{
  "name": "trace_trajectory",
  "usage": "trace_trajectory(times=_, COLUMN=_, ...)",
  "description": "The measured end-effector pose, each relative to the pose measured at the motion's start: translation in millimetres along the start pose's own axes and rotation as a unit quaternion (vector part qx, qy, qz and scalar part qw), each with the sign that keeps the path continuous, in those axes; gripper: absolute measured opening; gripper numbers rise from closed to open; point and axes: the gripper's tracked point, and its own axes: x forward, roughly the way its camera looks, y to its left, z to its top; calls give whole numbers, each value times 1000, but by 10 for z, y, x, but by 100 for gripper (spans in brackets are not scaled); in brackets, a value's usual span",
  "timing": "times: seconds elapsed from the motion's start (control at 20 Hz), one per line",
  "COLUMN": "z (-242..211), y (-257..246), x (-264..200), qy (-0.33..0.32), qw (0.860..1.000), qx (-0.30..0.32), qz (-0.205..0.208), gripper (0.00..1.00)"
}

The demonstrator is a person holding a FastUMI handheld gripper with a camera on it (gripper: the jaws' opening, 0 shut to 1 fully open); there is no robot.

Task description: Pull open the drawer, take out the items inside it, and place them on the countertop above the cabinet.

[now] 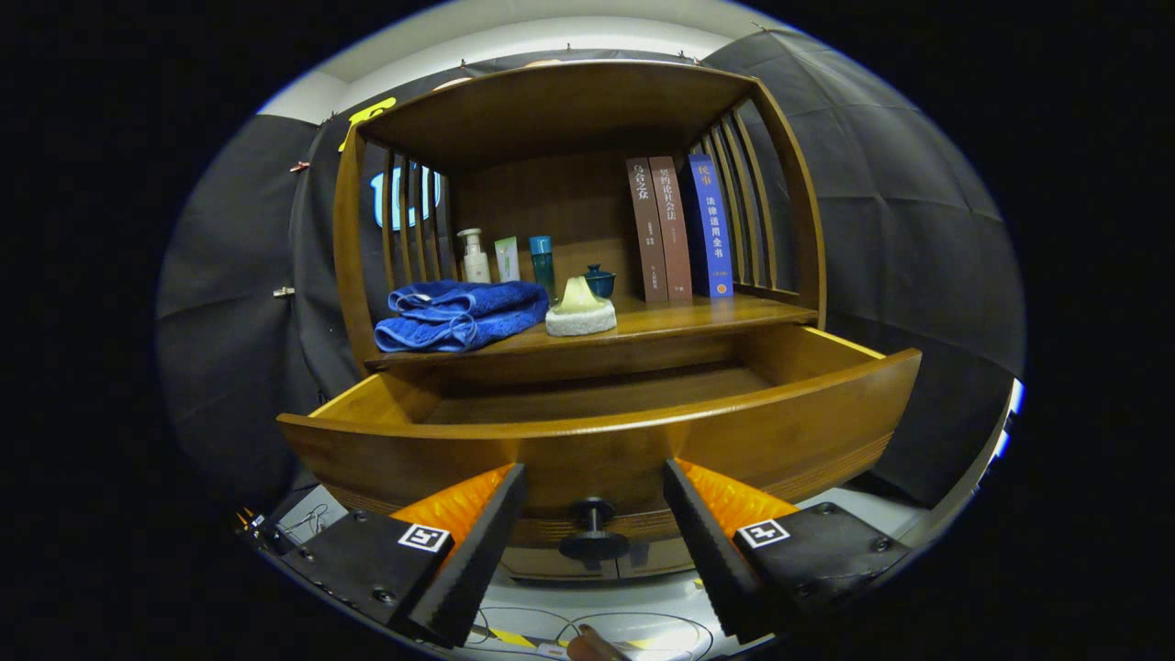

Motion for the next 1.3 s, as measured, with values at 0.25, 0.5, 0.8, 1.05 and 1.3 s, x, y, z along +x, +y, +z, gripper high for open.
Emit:
trace_trajectory(times=0.25, z=108, y=6, x=470, qy=2, qw=1000, qx=-3, qz=0, gripper=99)
trace_trajectory(times=0.5, z=199, y=6, x=890, qy=5, qw=1000, qx=1, qz=3, gripper=98)
trace_trajectory(times=0.8, z=263, y=35, x=1104, qy=6, qw=1000, qx=-1, qz=2, gripper=99)
trace_trajectory(times=1.05, z=233, y=-3, x=1186, qy=13, qw=1000, qx=-4, qz=-3, gripper=98)
trace_trajectory(times=1.3, z=177, y=-2, x=1202, qy=27, qw=1000, qx=9, qz=2, gripper=99)
